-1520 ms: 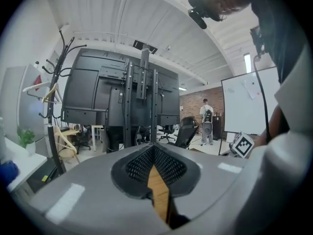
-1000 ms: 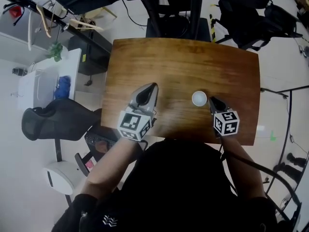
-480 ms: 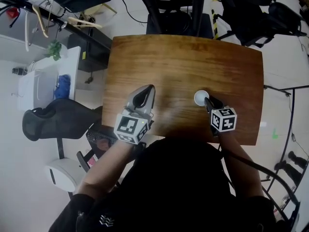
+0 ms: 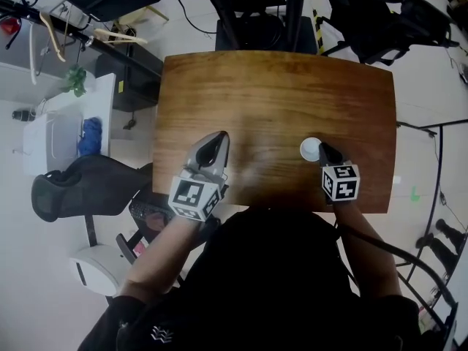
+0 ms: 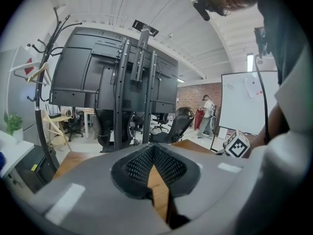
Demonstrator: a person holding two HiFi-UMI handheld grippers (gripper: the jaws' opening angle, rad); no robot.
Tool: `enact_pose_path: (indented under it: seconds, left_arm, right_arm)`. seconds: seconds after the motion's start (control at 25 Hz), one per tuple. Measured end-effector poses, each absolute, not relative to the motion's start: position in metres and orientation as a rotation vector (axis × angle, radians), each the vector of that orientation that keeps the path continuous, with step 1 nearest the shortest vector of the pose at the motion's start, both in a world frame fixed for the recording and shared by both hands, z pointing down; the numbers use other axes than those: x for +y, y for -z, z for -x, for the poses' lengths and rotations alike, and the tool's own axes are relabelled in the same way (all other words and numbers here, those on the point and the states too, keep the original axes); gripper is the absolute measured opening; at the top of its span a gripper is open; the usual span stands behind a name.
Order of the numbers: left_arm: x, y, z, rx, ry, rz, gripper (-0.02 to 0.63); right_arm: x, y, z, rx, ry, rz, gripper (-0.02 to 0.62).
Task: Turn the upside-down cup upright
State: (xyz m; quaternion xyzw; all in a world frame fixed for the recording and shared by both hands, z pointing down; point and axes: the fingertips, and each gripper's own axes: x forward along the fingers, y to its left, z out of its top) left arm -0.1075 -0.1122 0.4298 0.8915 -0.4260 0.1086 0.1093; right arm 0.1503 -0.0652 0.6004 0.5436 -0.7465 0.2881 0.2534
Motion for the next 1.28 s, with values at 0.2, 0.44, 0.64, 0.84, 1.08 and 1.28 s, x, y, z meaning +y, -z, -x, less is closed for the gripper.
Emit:
enact_pose_path:
  seconds: [0.2,0.44,0.64,0.84,1.08,1.28]
  left_arm:
    - [-0.111,-0.431,0.102,-1.250,-0.280,-2.622,0.000]
    - [-0.110,-0.416,0.100,-1.261,-0.238,-2.653,0.000]
    - [-0.104,-0.410,0.114,-1.302,-0.249,-2.647,0.000]
    - [-0.104,-0.398,0.125,-1.357,-0.264,-2.641,0.000]
    - [-0.099,-0.385,0.134,-1.401,-0.297,-2.666,0.000]
    - [-0.099,-0.385,0.131,-1.405,-0.298,-2.661,0.000]
  right_arm:
    - [-0.054,-0.595,-0.201,-1.830,-0.615,-1.557,0.018]
    - [-0.051,-0.599,-0.202,-1.761,-0.562,-1.510,0.019]
    - [-0.052,-0.606,-0.160,-1.865,-0.597,-1.428,0.034]
    - [-0.058,-0.623,-0.139,-1.915,-0.638,-1.426,0.040]
    - [-0.064,-0.627,-0.131,-1.983,-0.657,-1.451,0.049]
    - [-0.067,-0.623,-0.133,-2.072,-0.717,-1.440,0.117]
